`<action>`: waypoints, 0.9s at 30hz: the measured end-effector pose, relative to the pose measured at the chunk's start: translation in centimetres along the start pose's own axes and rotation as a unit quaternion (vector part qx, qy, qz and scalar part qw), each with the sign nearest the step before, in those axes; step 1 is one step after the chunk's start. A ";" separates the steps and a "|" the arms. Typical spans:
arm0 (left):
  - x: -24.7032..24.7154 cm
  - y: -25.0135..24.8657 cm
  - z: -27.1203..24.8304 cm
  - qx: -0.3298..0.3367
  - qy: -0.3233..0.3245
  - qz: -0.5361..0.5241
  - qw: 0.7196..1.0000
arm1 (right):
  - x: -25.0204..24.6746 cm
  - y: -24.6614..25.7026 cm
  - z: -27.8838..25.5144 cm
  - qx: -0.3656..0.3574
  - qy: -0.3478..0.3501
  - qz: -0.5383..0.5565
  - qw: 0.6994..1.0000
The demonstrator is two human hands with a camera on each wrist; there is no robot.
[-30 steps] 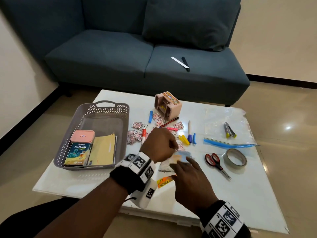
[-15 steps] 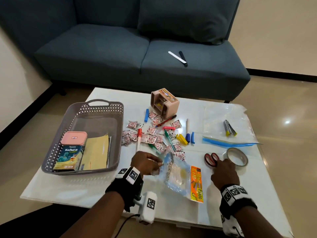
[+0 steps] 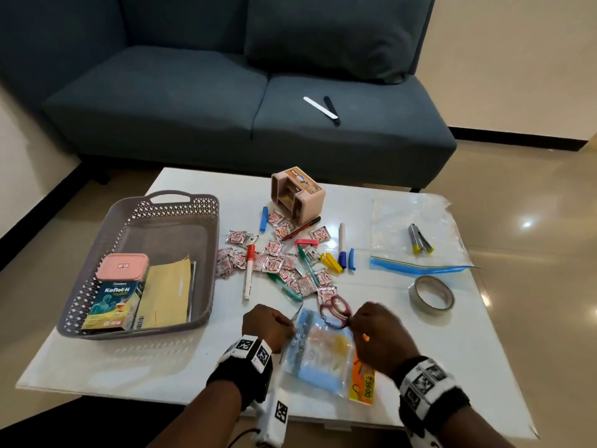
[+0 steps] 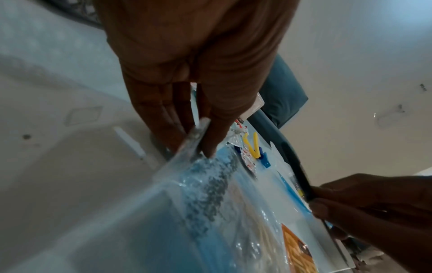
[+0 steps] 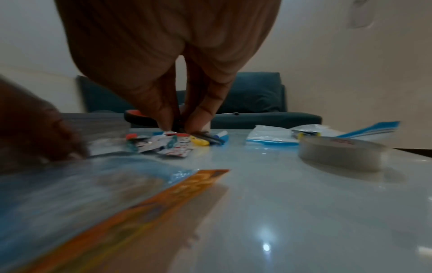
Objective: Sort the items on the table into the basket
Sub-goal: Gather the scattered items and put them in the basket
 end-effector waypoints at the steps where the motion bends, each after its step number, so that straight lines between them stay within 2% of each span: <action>1: 0.2 0.0 -0.2 0.002 -0.004 -0.004 1.000 | 0.5 1.0 -0.2 -0.008 0.047 -0.022 0.999; 3: 0.7 0.2 -0.5 0.016 0.000 0.006 1.000 | 1.8 2.0 -0.6 -0.001 0.136 -0.083 0.987; 5: 0.9 0.6 -1.0 0.029 0.004 0.035 0.999 | 2.6 2.7 -0.9 -0.002 0.195 -0.133 0.972; 8: 0.7 1.1 -1.2 0.042 0.005 0.040 0.998 | 2.8 3.0 -1.0 -0.001 0.213 -0.143 0.966; 10: 0.2 0.6 -0.9 0.081 -0.020 0.106 0.991 | 2.6 2.8 -0.8 -0.013 0.208 -0.135 0.969; 12: -0.7 -1.1 -0.5 0.140 -0.057 0.157 0.976 | 1.8 2.5 -0.2 -0.029 0.169 -0.116 0.978; 14: -1.4 -4.0 0.5 0.218 -0.074 0.188 0.955 | 0.9 1.9 0.6 -0.020 0.065 -0.065 0.996; 16: -1.4 -7.2 2.0 0.313 -0.083 0.235 0.916 | 0.0 1.1 1.6 0.041 -0.054 0.025 0.997; 19: 0.0 -11.2 4.6 0.416 -0.036 0.331 0.846 | -1.0 0.1 3.6 0.131 -0.143 0.116 0.974; 22: 2.4 -13.7 6.6 0.453 0.000 0.438 0.777 | -1.7 -1.1 5.5 0.199 -0.181 0.129 0.954; 24: 4.2 -14.3 7.8 0.459 0.017 0.481 0.747 | -1.7 -2.3 6.6 0.233 -0.184 0.128 0.946; 26: 5.5 -14.3 8.9 0.438 0.041 0.504 0.743 | -1.8 -3.3 7.7 0.241 -0.186 0.128 0.944; 27: 5.9 -14.3 9.3 0.427 0.050 0.503 0.750 | -1.9 -3.7 8.1 0.241 -0.189 0.126 0.944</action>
Point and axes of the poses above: each hand's wrist, its own z-axis towards the middle knuckle, its own x-axis out of the palm, y = z × x, the point moved 1 cm from there along z, towards the middle knuckle, and after that the axes turned 3 degrees about x, right-handed, at the moved point
